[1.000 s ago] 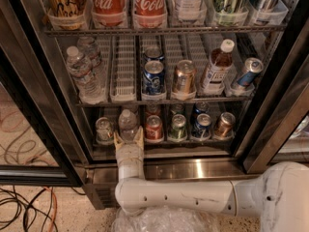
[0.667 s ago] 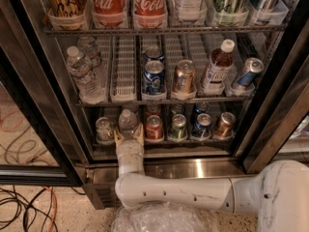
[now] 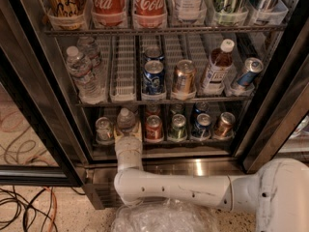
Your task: Pick water bottle from bottom shelf of fridge
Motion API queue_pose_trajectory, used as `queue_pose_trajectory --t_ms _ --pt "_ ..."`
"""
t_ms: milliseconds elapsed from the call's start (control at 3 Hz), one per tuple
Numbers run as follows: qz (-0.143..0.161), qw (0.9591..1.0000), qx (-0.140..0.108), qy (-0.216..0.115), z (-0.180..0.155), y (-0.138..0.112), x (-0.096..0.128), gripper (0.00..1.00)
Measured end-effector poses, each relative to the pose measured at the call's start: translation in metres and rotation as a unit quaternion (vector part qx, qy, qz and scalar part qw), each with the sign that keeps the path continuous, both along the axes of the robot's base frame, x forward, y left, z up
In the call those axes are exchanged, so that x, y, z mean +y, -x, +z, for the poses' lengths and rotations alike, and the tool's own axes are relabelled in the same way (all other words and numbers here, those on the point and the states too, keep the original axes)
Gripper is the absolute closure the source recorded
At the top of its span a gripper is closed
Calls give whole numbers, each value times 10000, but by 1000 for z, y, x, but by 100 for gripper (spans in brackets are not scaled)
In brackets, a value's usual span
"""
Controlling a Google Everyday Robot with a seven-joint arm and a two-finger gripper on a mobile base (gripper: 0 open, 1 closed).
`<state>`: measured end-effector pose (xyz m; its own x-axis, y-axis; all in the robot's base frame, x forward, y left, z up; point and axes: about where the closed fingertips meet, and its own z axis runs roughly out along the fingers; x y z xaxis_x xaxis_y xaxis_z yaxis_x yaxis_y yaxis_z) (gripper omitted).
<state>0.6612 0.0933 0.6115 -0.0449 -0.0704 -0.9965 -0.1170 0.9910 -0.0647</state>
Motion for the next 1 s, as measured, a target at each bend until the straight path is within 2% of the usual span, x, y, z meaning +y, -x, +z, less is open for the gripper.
queue_pose_trajectory --t_ms 667,1000 --pt "-1 10000 0 1 1 0 0 97" --pt "-8 10000 -87 0 8 1 -1 100"
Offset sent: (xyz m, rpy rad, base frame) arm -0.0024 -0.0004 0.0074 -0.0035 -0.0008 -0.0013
